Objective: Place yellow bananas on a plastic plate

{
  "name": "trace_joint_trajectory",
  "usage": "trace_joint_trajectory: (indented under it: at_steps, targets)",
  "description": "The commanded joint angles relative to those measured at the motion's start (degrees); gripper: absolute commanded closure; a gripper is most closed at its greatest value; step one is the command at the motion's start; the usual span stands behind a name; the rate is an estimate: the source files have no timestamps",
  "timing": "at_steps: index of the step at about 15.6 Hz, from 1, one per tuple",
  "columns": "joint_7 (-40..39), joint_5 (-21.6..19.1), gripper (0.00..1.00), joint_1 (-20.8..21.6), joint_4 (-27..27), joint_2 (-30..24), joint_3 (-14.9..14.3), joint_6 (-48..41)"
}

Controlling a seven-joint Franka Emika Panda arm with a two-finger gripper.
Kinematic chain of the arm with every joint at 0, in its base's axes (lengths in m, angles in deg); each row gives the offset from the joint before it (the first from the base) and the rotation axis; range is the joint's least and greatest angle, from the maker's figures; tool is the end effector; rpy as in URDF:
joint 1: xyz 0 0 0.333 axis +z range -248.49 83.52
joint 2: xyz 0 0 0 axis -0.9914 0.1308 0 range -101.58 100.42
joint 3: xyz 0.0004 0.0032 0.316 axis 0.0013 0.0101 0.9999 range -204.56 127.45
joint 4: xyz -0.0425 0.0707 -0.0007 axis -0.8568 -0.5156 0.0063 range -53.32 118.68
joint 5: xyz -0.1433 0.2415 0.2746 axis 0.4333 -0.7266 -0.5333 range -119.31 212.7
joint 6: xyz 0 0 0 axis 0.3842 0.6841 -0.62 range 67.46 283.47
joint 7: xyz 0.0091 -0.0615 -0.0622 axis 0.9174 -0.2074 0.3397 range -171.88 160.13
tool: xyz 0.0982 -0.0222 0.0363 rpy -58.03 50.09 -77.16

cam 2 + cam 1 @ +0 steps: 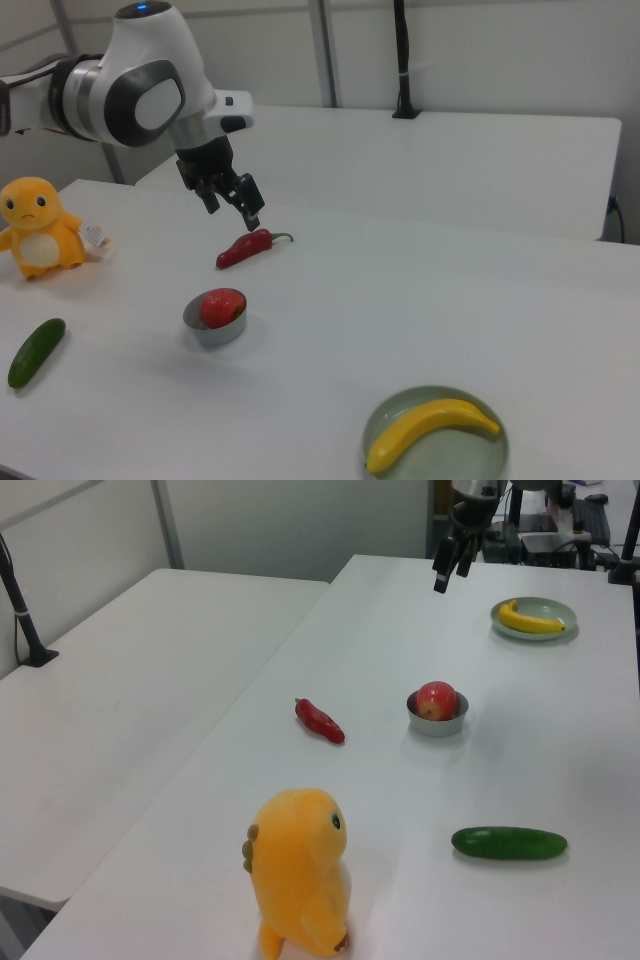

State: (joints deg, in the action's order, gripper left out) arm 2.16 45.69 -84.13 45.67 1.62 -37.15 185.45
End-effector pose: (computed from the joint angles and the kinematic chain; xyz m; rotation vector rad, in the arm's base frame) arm 0.5948 -0.0018 0.5379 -3.0852 0.2334 -0.3170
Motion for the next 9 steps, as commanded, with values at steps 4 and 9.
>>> trace_joint_trajectory:
  at_steps: [4, 9]
  targets:
    - [-0.92, -0.66, 0.0, 1.56, 0.29, -0.09, -0.53, -1.68]
    - [-2.14, 0.13, 0.0, 4.27, 2.74, -0.62, -0.7, -1.94]
